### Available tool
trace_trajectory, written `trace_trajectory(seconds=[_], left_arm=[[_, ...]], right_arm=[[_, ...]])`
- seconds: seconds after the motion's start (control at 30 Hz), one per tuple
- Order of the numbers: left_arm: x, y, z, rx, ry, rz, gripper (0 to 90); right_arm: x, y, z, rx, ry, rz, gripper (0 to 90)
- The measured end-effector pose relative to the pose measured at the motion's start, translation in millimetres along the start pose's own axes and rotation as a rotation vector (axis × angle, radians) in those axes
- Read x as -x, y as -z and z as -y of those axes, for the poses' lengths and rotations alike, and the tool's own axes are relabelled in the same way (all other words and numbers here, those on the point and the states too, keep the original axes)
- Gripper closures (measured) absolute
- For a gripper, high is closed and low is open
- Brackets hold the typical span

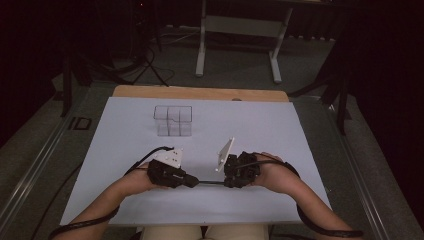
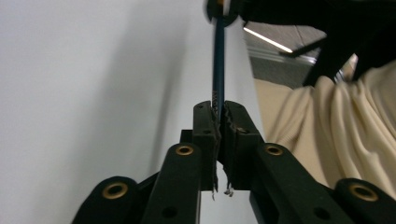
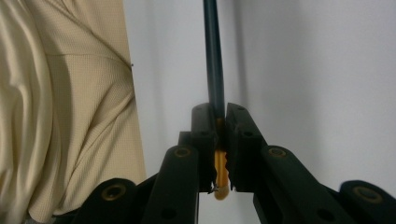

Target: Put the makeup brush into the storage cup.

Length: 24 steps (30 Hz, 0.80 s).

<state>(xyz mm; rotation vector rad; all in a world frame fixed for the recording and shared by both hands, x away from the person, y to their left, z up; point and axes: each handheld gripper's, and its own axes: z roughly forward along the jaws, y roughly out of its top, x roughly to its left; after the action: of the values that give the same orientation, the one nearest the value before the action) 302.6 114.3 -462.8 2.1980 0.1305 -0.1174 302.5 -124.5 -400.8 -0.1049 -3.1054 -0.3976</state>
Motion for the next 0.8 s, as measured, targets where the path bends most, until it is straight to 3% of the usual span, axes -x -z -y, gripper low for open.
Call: trace_trajectory(seconds=[0.2, 0.33, 0.8], left_arm=[[0.7, 0.3, 2.7, 0.005, 0.004, 0.02, 86.6], [0.2, 3.0, 4.8, 0.023, 0.028, 0.015, 86.6], [2.7, 6.7, 15.6, 0.07, 0.076, -0.007, 86.7]], right_arm=[[-0.8, -1.5, 2.7, 0.021, 0.009, -0.028, 82.0], [2.2, 2.0, 6.5, 0.058, -0.04, -0.031, 79.4], [13.4, 23.4, 31.8, 0.22, -0.118, 0.053, 72.7]])
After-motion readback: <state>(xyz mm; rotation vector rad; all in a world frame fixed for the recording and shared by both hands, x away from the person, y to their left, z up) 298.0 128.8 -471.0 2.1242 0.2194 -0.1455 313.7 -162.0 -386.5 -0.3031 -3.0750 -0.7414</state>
